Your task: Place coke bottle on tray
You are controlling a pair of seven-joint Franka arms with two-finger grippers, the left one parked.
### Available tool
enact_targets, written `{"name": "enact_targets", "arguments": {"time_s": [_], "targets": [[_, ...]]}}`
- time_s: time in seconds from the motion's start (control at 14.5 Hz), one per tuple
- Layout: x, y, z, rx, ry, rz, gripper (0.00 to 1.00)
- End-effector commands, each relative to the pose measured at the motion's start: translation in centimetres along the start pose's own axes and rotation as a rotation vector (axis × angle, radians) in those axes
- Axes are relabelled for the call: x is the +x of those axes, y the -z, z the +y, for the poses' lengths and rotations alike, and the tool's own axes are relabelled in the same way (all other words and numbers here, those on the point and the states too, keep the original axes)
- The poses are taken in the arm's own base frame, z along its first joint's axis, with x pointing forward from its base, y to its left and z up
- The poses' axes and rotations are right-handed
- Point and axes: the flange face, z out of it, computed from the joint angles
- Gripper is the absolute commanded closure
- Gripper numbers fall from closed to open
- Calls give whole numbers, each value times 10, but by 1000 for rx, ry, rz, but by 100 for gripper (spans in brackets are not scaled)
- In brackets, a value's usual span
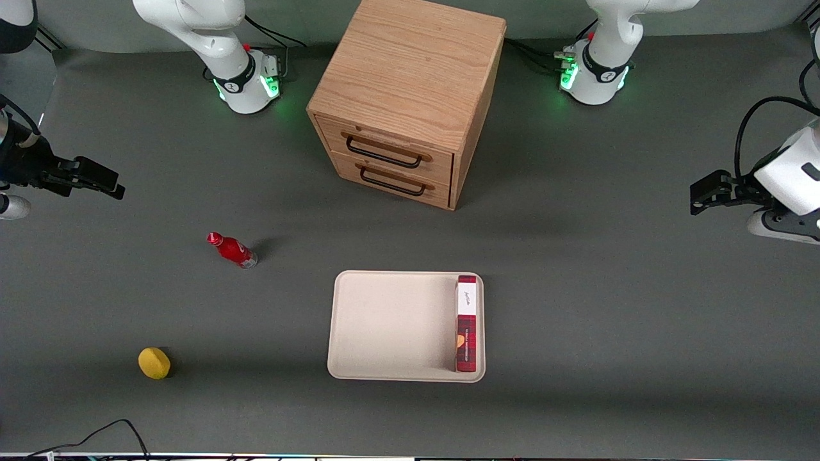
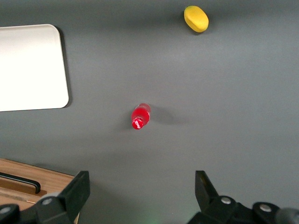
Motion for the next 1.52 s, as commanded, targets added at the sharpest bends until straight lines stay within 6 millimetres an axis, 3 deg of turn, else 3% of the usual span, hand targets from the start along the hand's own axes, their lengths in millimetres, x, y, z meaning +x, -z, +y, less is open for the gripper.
{"name": "enact_targets", "arguments": {"time_s": [0.0,0.48,0.69,0.97,1.45], "targets": [[-4,2,1,-2,18,10,0],[1,-11,0,-1,23,7,0],[-1,-57,-8,-3,33,22,0],[-1,-136,-25,-1,52,58,0],[-22,-245,-28,4,83,109,0]]}}
